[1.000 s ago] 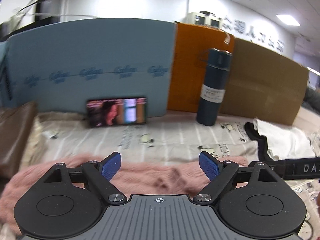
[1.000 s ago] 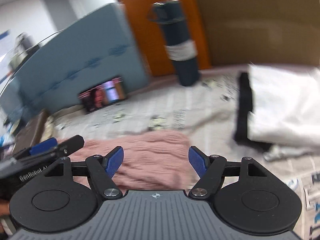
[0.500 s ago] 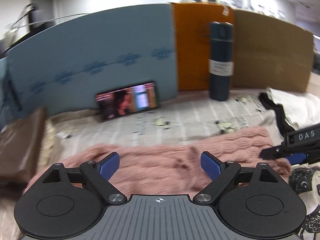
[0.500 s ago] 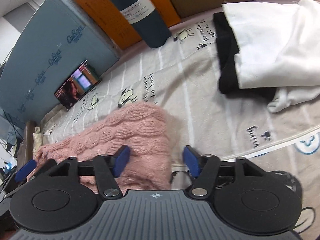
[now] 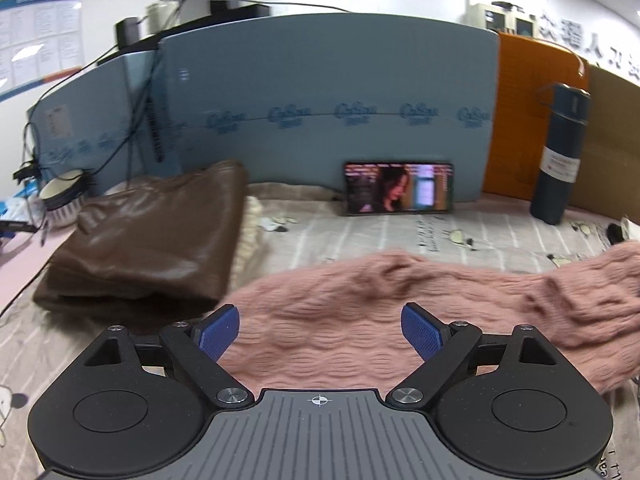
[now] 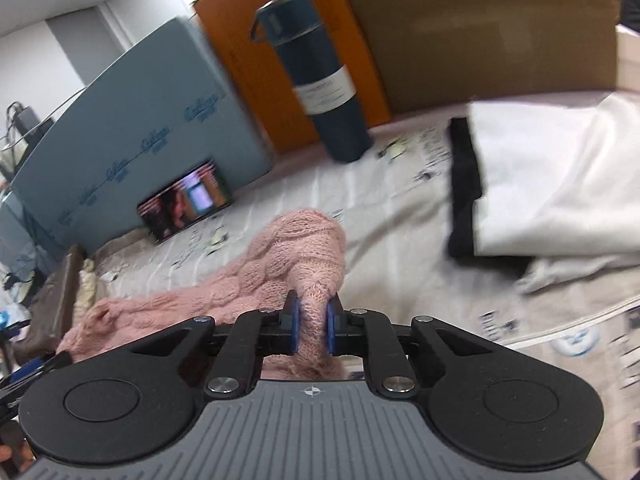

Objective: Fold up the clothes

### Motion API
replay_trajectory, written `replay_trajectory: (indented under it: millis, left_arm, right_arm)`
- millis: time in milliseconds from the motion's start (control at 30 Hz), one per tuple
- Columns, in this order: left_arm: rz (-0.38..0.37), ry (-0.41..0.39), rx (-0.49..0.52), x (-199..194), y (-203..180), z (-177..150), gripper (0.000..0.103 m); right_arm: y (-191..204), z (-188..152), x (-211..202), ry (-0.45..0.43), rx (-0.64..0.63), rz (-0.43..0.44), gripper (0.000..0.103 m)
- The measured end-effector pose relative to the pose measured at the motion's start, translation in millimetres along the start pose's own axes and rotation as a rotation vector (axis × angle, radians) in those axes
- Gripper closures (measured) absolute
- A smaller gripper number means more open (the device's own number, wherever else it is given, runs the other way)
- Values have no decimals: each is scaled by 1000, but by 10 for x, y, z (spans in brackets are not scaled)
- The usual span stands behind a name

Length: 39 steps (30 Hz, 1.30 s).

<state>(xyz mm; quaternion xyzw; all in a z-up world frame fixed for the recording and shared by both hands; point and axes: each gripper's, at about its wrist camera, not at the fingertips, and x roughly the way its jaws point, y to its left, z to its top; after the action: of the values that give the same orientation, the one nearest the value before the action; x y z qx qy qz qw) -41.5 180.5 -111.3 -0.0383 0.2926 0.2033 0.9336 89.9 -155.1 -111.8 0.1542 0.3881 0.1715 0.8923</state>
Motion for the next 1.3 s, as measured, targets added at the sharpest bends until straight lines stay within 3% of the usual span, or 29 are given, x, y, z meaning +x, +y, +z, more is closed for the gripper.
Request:
replay_trajectory:
  millis: [133,267,333,433,600,767,1100,1200,1233,1300]
  left_arm:
    - [56,-1,-13,11,145,-34,12]
    - [115,61,2,195,251,-112,12]
    - [110,127,33,337,281,-174,12]
    - [102,137,39,345,323,-182,12]
    - [-8,65,-38,120,482,-13,12]
    - [-111,52,-187,37,717,196,12]
    - [-394,156,-550,170,1239,343,13]
    - [-506,223,-644,308,1320,298,13]
    - [-543,243,-665,351,1330,282,13]
    - [-601,275,-678,420,1296,254,13]
  right_arm:
    - [-41,78,-69,-28,-39,-89,92]
    - [164,93,-121,-52,-105,-90,91]
    - [327,97,-162,-69,-145,-76,91]
    - [613,92,-230,-102,-220,-51,91]
    - [1130,57,-253,-123,-318,-12,91]
    - [1709,-140,-200,-117,-463,71,91]
    - [2427,-671,281,67,-577,202,88]
    - [2465,-797,454,157,-558,221,71]
    - [2450,-840,515,198,-543,233,59]
    - [2426,-847,544,248,-514,252,46]
